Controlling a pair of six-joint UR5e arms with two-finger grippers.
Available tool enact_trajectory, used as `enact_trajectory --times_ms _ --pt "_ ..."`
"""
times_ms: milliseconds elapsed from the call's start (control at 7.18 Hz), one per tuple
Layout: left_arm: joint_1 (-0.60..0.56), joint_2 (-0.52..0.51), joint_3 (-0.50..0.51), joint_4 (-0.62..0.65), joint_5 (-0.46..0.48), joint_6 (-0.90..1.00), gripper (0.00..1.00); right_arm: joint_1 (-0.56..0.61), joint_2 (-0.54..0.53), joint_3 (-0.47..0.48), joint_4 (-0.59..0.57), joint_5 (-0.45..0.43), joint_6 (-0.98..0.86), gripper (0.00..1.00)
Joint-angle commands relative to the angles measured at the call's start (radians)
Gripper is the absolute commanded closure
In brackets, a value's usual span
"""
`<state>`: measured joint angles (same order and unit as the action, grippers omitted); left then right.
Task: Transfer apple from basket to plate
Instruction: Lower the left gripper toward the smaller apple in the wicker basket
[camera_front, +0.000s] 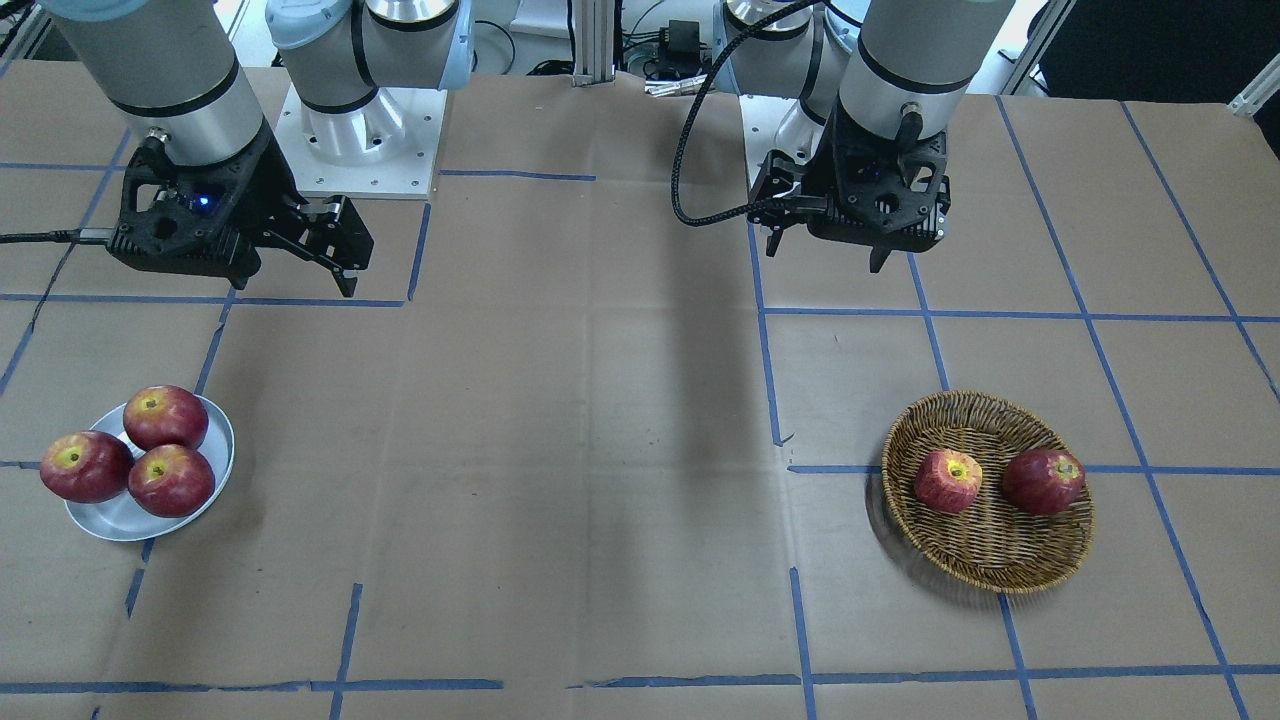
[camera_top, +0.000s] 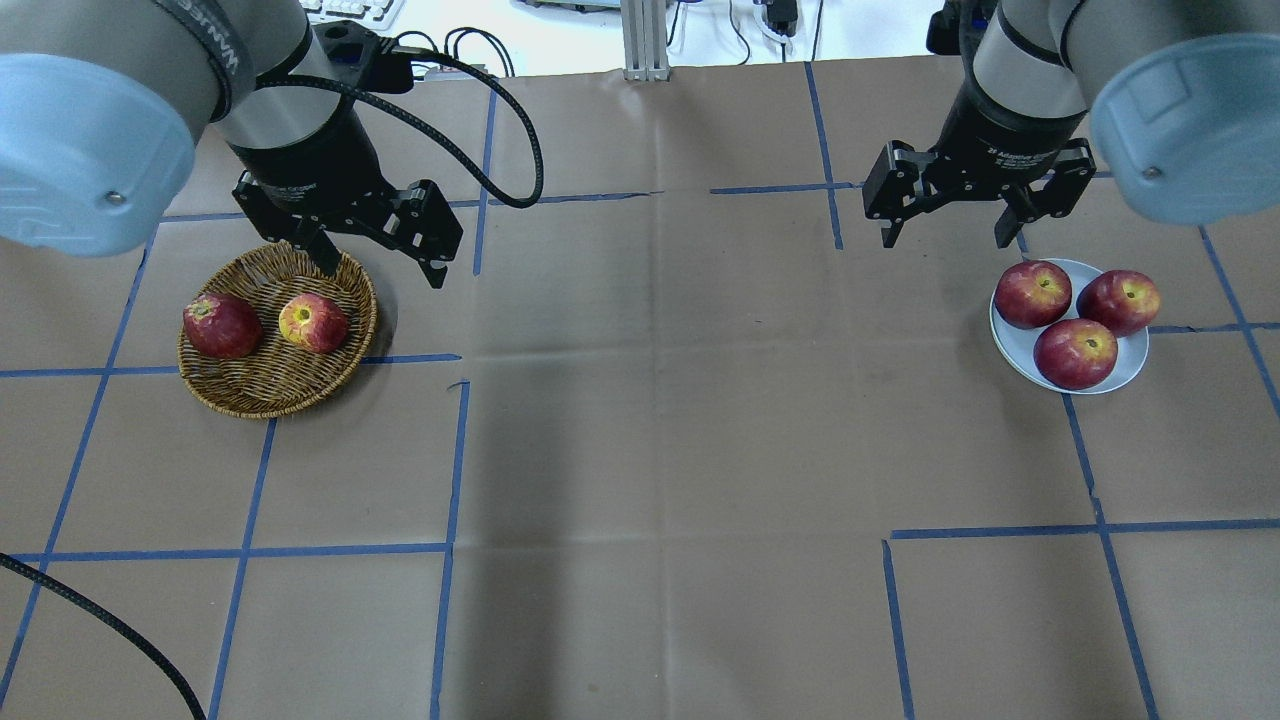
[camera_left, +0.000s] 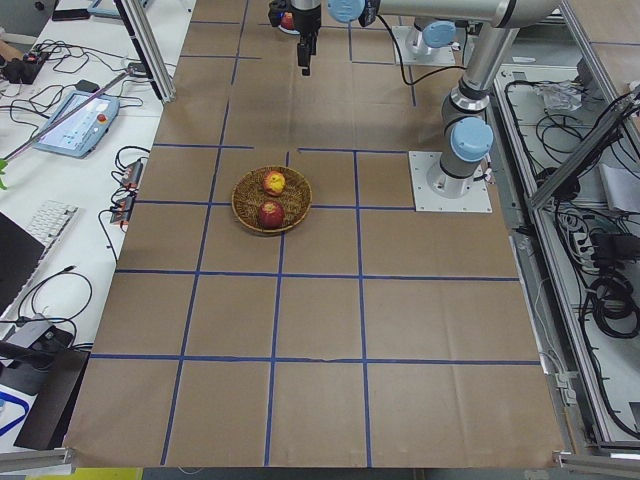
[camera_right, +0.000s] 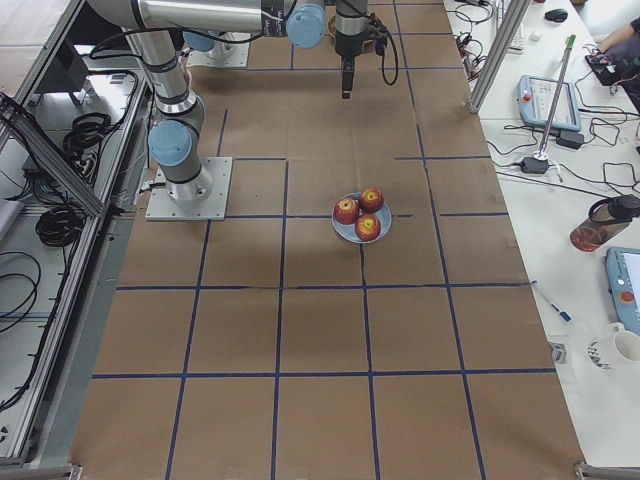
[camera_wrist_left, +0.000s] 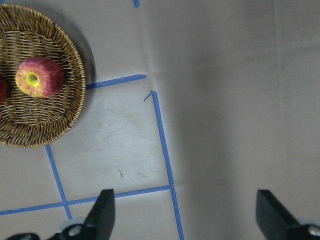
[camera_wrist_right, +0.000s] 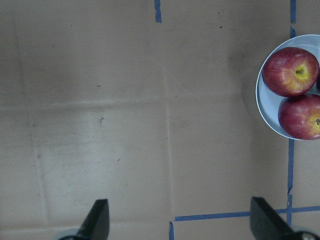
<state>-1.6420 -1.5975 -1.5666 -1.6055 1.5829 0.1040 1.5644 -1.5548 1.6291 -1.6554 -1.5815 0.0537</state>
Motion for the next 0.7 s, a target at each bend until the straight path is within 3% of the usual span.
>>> enact_trajectory --times_ms 0,418,557 --pt "0.014 -0.01 -0.027 -0.016 0.0 0.0 0.0 0.0 -0.001 0.0 0.0 0.0 0.0 0.0" --pt "0.147 -0.009 -0.072 0.002 -0.001 0.005 0.0 0.0 -0.001 0.0 0.0 0.0 0.0 0.0" --pt "0.196 -0.013 -0.097 0.048 -0.001 0.129 0.01 0.0 -0.001 0.0 0.0 0.0 0.0 0.0"
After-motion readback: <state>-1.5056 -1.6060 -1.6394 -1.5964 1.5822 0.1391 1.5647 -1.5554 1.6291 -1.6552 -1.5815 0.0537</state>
